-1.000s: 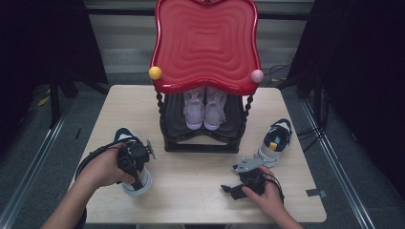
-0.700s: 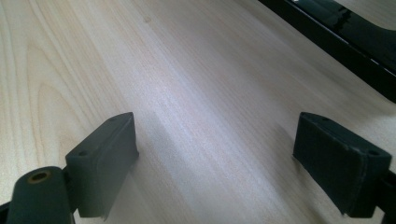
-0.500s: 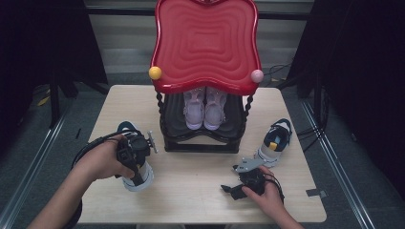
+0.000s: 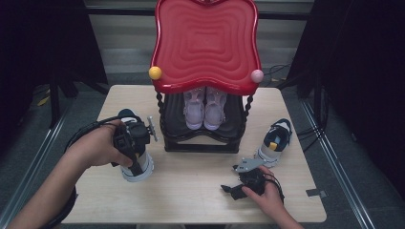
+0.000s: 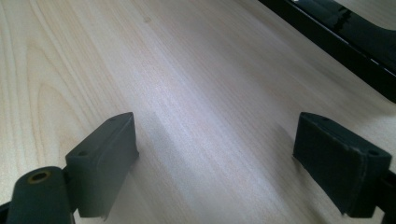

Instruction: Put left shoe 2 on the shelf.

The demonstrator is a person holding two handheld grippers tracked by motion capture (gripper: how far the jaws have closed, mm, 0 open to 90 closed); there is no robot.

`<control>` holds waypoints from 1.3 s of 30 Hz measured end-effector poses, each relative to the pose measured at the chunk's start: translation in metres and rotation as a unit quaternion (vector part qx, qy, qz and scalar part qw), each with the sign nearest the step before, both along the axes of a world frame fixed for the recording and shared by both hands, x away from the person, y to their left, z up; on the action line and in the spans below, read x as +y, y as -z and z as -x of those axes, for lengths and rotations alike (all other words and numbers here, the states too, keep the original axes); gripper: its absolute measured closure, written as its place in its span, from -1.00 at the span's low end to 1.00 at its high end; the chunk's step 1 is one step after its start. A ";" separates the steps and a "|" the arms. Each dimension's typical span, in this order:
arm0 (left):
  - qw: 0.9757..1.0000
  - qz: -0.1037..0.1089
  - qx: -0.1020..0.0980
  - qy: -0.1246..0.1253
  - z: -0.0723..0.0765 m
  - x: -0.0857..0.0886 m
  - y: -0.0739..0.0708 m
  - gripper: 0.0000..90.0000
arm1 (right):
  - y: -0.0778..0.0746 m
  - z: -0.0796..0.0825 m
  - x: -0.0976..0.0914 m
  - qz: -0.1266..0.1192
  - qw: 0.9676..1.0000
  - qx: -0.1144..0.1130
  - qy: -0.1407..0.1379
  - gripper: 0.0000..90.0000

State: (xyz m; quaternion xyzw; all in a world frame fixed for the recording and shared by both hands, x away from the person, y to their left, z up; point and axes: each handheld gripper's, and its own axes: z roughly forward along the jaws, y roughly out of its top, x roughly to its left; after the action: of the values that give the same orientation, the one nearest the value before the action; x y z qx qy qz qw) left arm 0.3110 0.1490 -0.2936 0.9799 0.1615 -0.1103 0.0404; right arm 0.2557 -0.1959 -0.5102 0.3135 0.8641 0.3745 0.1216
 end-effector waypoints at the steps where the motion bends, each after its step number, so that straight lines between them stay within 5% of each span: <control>1: 1.000 0.004 -0.002 -0.004 0.000 0.000 -0.004 0.60 | 0.000 0.000 0.000 0.000 1.000 0.001 0.000 -0.72; 39: 1.000 -0.003 -0.025 -0.009 -0.021 -0.007 -0.094 0.60 | 0.000 0.000 0.000 0.001 1.000 0.001 0.000 -0.72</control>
State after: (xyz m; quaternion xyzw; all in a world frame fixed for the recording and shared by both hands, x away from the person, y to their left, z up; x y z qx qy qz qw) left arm 0.3323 0.1420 -0.1997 0.9809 0.1696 -0.0848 0.0428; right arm 0.2555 -0.1960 -0.5102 0.3139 0.8646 0.3733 0.1209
